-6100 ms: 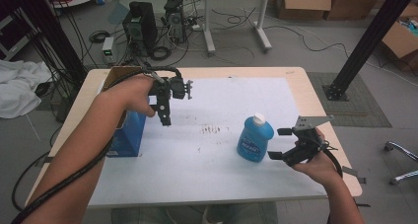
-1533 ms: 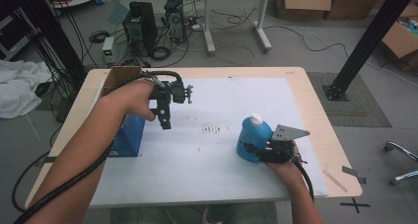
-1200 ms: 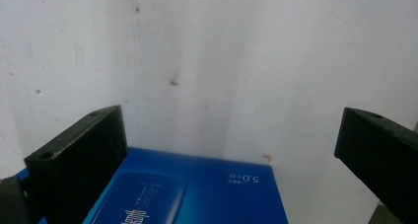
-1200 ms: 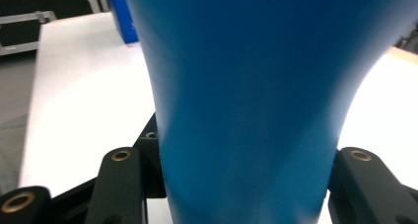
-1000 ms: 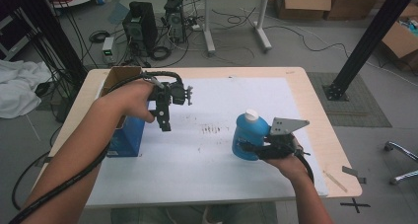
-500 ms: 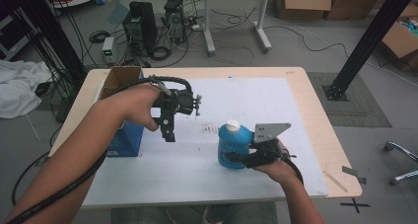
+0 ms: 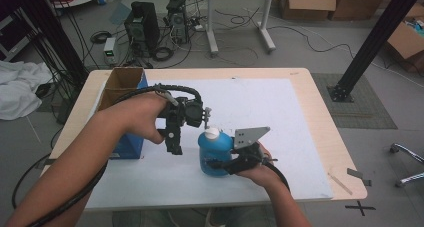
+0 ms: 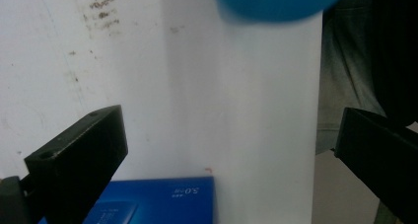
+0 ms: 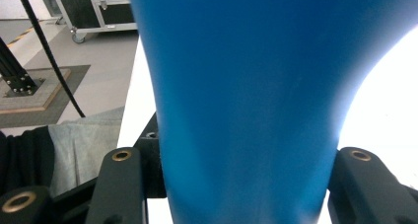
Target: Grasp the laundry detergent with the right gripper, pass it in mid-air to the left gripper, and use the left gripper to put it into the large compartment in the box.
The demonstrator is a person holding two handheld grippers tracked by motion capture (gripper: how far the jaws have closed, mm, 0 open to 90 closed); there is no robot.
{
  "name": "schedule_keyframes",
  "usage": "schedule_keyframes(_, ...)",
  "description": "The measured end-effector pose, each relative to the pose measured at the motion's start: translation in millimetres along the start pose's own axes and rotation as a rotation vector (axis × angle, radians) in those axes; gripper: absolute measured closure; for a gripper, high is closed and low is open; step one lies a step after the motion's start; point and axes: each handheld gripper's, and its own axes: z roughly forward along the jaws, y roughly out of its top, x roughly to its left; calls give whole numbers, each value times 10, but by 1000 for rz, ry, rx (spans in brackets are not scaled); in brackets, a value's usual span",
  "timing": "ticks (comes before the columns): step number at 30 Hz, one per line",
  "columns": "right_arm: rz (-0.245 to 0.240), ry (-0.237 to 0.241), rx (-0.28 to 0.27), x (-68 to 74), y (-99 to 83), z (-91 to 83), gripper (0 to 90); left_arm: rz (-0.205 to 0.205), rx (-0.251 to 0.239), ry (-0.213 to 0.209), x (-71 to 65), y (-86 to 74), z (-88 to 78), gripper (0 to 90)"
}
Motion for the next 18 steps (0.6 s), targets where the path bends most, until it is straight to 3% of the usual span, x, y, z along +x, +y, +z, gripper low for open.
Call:
schedule_keyframes(9, -7, 53, -8, 38, 84, 301, 452, 16, 9, 6, -136, 37, 12, 1)
schedule_keyframes(18, -21, 76, -9, 45, 174, 463, 451, 12, 0, 22, -208, 77, -17, 1)
